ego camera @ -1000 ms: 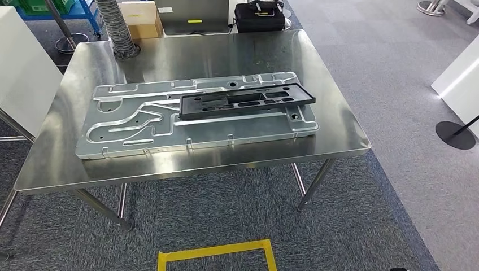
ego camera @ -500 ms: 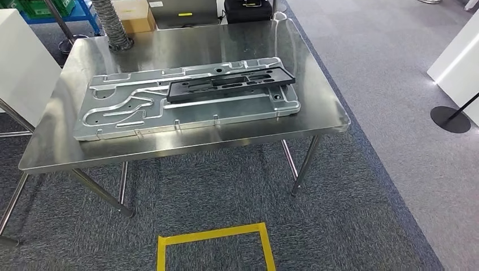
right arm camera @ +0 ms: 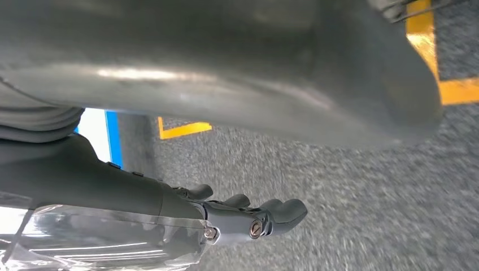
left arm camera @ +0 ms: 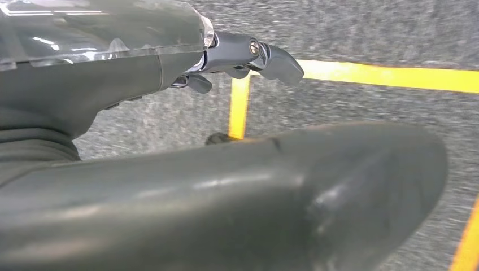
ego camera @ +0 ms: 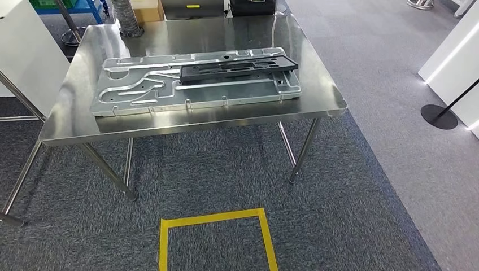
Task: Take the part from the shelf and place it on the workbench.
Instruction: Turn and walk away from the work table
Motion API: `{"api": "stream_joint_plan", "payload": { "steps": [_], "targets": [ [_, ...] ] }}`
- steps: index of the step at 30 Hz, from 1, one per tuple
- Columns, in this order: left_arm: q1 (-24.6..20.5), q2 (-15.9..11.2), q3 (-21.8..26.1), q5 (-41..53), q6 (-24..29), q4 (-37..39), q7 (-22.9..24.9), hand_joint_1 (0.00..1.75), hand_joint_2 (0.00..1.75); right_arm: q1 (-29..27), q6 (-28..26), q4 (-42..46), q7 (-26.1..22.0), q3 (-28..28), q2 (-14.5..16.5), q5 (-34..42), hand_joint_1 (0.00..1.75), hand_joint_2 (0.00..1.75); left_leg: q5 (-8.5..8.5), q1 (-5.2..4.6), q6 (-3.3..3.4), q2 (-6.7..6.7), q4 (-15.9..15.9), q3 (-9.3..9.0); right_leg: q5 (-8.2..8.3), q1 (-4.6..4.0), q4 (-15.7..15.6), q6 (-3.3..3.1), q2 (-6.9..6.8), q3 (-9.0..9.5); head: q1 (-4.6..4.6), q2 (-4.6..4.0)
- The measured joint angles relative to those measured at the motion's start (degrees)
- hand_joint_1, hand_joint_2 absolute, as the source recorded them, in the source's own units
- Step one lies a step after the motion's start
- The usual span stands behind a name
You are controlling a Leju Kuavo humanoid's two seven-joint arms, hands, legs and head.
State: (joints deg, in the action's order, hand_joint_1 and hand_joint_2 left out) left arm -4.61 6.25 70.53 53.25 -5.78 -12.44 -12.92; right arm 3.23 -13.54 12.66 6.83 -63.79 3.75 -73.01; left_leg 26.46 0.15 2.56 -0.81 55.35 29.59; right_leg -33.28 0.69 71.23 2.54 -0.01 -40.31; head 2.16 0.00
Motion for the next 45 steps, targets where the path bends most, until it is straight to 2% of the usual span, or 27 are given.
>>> {"api": "stream_joint_plan", "payload": {
  "steps": [2, 3, 4, 6, 8, 10, 11, 14, 15, 16, 17, 19, 21, 22, 23, 25, 27, 29, 31, 32, 33, 35, 37, 38, 40, 42, 45],
  "targets": [
    [0.1, 0.0, -0.1, -0.3, -0.1, 0.0, 0.2, 0.0, 0.0, 0.1, 0.9, -0.1, -0.4, 0.1, 0.1, -0.5, 0.0, 0.0, -1.46, -0.08, -0.18, -0.03, 0.4, 2.11, 1.19, 0.08, 2.7, 0.07, 0.0, 1.48, 0.0, 0.0],
    [0.1, 0.0, -0.1, -0.4, -0.1, 0.0, 0.3, 0.0, 0.0, 0.2, 1.3, -0.2, -0.7, 0.2, 0.1, -0.7, 0.0, 0.0, -2.09, -0.09, -0.31, -0.03, 0.6, 3.12, 2.91, 0.08, 0.8, -0.05, 0.0, 3.82, 0.0, 0.0],
    [0.0, 0.0, -0.1, -0.5, 0.0, 0.0, 0.4, 0.0, 0.0, 0.3, 1.6, -0.2, -0.9, 0.3, 0.2, -0.9, 0.0, 0.0, -2.67, -0.09, -0.46, -0.02, 0.9, 3.98, 4.04, 0.05, -3.1, -0.31, 0.01, 7.24, 0.01, 0.0],
    [0.0, 0.1, -0.1, -0.5, 0.1, 0.0, 0.4, 0.0, 0.0, 0.7, 2.0, -0.2, -1.2, 0.5, 0.2, -1.0, 0.0, 0.0, -3.64, -0.22, -0.94, 0.02, 1.5, 5.09, 3.36, -0.26, -12.6, -0.91, -0.02, 14.26, 0.01, 0.0],
    [0.0, 0.2, -0.2, -0.5, 0.2, 0.0, 0.4, 0.0, 0.0, 1.0, 2.3, -0.3, -1.5, 0.6, 0.2, -1.0, 0.0, 0.0, -4.65, -0.2, -1.64, -0.05, 1.6, 5.46, 2.13, -0.7, -17.2, -1.49, -0.05, 17.08, 0.01, 0.0],
    [0.0, 0.2, -0.2, -0.2, 0.3, 0.0, 0.2, 0.0, 0.0, 1.1, 2.6, -0.4, -1.6, 0.6, 0.4, -0.8, 0.0, 0.0, -5.02, -0.04, -2.35, 0.01, 1.7, 5.81, 3.08, -0.65, -17.6, -2.24, -0.21, 16.38, 0.01, 0.0],
    [0.1, 0.2, -0.3, 0.0, 0.2, 0.0, 0.1, 0.0, 0.0, 1.2, 2.7, -0.4, -1.6, 0.6, 0.5, -0.7, 0.0, 0.0, -3.64, 0.03, -2.64, 0.14, 2.7, 6.31, 3.82, -0.54, -17.7, -2.72, -0.37, 15.78, 0.01, 0.0],
    [0.2, 0.1, -0.6, 0.9, -0.2, 0.0, -0.3, 0.0, 0.0, 1.2, 2.9, -0.5, -1.6, 0.6, 0.7, 0.0, 0.0, 0.0, 5.29, 0.3, -3.32, 0.41, 11.8, 8.74, 6.17, -0.42, -17.6, -3.41, -0.67, 12.99, 0.01, 0.0],
    [0.2, 0.1, -0.7, 1.2, -0.3, 0.0, -0.3, 0.0, 0.0, 1.1, 3.0, -0.6, -1.7, 0.6, 0.8, 0.2, 0.0, 0.0, 7.13, 0.39, -3.52, 0.41, 15.4, 9.21, 6.92, -0.45, -17.5, -3.37, -0.69, 11.87, 0.02, 0.0],
    [0.2, 0.1, -0.8, 1.3, -0.4, 0.0, -0.4, 0.0, 0.0, 1.1, 3.0, -0.6, -1.7, 0.6, 0.9, 0.3, 0.0, 0.0, 7.44, 0.45, -3.67, 0.41, 17.8, 9.09, 7.66, -0.47, -17.2, -3.3, -0.7, 10.69, 0.02, 0.0],
    [0.2, 0.1, -0.9, 1.5, -0.4, 0.0, -0.4, 0.0, 0.0, 1.1, 3.0, -0.6, -1.7, 0.6, 1.1, 0.3, 0.0, 0.0, 6.35, 0.51, -3.76, 0.41, 18.5, 8.13, 8.32, -0.45, -16.9, -3.18, -0.7, 9.47, 0.02, 0.0],
    [0.1, 0.0, -1.2, 1.6, -0.4, 0.0, -0.4, 0.0, 0.0, 1.1, 3.0, -0.7, -1.7, 0.6, 1.3, 0.4, 0.0, 0.0, 3.17, 0.57, -3.74, 0.42, 13.8, 3.29, 9.42, -0.36, -15.9, -2.78, -0.69, 7.1, 0.02, 0.0],
    [-0.1, -0.1, -1.5, 1.8, -0.4, 0.0, -0.4, 0.0, 0.0, 1.2, 3.1, -0.7, -1.8, 0.6, 1.5, 0.4, 0.0, 0.0, 3.51, 0.43, -3.31, 0.51, 5.0, -2.85, 10.23, -0.44, -14.7, -2.2, -0.65, 5.33, 0.02, 0.0],
    [-0.2, -0.1, -1.6, 1.9, -0.4, 0.0, -0.4, 0.0, 0.0, 1.2, 3.1, -0.8, -1.9, 0.6, 1.5, 0.4, 0.0, 0.0, 4.41, 0.33, -2.91, 0.55, 1.9, -4.61, 10.67, -0.48, -14.3, -1.87, -0.65, 4.83, 0.02, 0.0],
    [-0.2, -0.1, -1.8, 2.0, -0.4, 0.0, -0.4, 0.0, 0.0, 1.2, 3.1, -0.8, -2.1, 0.6, 1.5, 0.4, 0.0, 0.0, 5.05, 0.16, -2.42, 0.57, 0.3, -5.22, 11.16, -0.52, -14.2, -1.51, -0.66, 4.51, 0.02, 0.0],
    [-0.1, -0.1, -1.9, 2.0, -0.3, 0.0, -0.4, 0.0, 0.0, 1.1, 3.2, -0.8, -2.7, 0.6, 1.6, 0.4, 0.0, 0.0, 4.37, 0.07, -1.29, 0.41, 0.0, -4.34, 11.78, -0.34, -14.2, -0.76, -0.61, 4.03, 0.01, 0.0],
    [0.0, -0.1, -2.0, 2.0, -0.1, 0.0, -0.4, 0.0, 0.0, 1.0, 3.2, -0.8, -3.4, 0.6, 1.6, 0.4, 0.0, 0.0, 3.19, 0.15, -0.28, 0.23, 0.0, -3.05, 8.94, -0.1, -11.9, -0.07, -0.43, 2.8, 0.01, 0.0],
    [0.0, -0.2, -2.0, 2.0, 0.0, 0.0, -0.5, 0.0, 0.0, 1.0, 3.3, -0.9, -3.8, 0.6, 1.6, 0.5, 0.0, 0.0, 2.14, 0.11, 0.24, 0.17, 0.0, -1.53, 3.11, 0.06, -5.2, 0.46, -0.3, 0.65, 0.0, 0.0],
    [0.0, -0.2, -2.0, 2.0, 0.1, 0.0, -0.5, 0.0, 0.0, 1.0, 3.3, -0.9, -4.0, 0.6, 1.7, 0.6, 0.0, 0.0, 1.1, -0.06, 0.32, 0.11, 0.0, -0.12, -0.21, 0.1, 2.1, 0.78, -0.27, -0.93, 0.01, 0.0],
    [0.0, -0.2, -2.0, 2.0, 0.1, 0.0, -0.4, 0.0, 0.0, 1.0, 3.3, -0.9, -4.1, 0.6, 1.8, 0.6, 0.0, 0.0, 0.64, -0.14, 0.29, 0.07, 0.1, 0.52, 0.1, 0.09, 3.7, 0.8, -0.27, -0.77, 0.01, 0.0],
    [0.0, -0.2, -2.0, 2.0, 0.1, 0.0, -0.4, 0.0, 0.0, 1.0, 3.3, -0.9, -4.2, 0.6, 1.8, 0.7, 0.0, 0.0, 0.21, -0.22, 0.22, 0.06, 0.1, 1.06, 1.59, 0.07, 3.1, 0.67, -0.27, 0.56, 0.01, 0.0],
    [0.0, -0.2, -2.0, 2.0, 0.2, 0.0, -0.4, 0.0, 0.0, 1.1, 3.3, -0.9, -4.4, 0.6, 1.8, 0.8, 0.0, 0.0, -0.5, -0.35, 0.02, 0.09, 0.2, 1.83, 4.82, -0.05, -4.6, -0.07, -0.26, 6.41, 0.01, 0.0],
    [0.0, -0.2, -2.0, 1.9, 0.4, 0.0, -0.2, 0.0, 0.0, 1.4, 3.4, -0.9, -4.6, 0.6, 1.8, 0.8, 0.0, 0.0, -1.05, -0.46, -0.43, 0.07, 0.3, 2.24, 4.91, -0.43, -13.9, -0.96, -0.28, 12.52, 0.02, 0.0],
    [-0.1, -0.2, -2.0, 1.9, 0.5, 0.0, -0.1, 0.0, 0.0, 1.5, 3.4, -0.9, -4.7, 0.6, 1.9, 0.8, 0.0, 0.0, -1.29, -0.44, -0.73, 0.02, 0.3, 2.33, 4.35, -0.65, -16.5, -1.31, -0.28, 14.03, 0.02, 0.0],
    [-0.2, -0.3, -2.0, 1.9, 0.8, 0.0, 0.1, 0.0, 0.0, 1.6, 3.4, -0.9, -4.7, 0.6, 2.0, 0.7, 0.0, 0.0, -1.61, -0.42, -1.37, -0.03, 0.4, 2.42, 4.16, -0.75, -17.8, -1.87, -0.3, 14.49, 0.01, 0.0],
    [-0.2, -0.4, -2.0, 1.8, 1.0, 0.0, 0.3, 0.0, 0.0, 1.6, 3.4, -1.0, -4.4, 0.6, 2.2, 0.5, 0.0, 0.0, -0.32, -0.36, -1.98, 0.15, 2.0, 3.1, 4.67, -0.48, -18.2, -2.56, -0.46, 14.46, 0.02, 0.0],
    [0.0, -0.5, -2.0, 1.8, 1.1, 0.0, 0.6, 0.0, 0.0, 1.6, 3.9, -1.0, -3.9, 0.5, 2.3, 0.3, 0.0, 0.0, 5.74, 0.09, -2.82, 0.39, 12.5, 7.3, 5.06, -0.37, -18.2, -3.17, -0.68, 13.98, 0.02, 0.0]
  ]
}}
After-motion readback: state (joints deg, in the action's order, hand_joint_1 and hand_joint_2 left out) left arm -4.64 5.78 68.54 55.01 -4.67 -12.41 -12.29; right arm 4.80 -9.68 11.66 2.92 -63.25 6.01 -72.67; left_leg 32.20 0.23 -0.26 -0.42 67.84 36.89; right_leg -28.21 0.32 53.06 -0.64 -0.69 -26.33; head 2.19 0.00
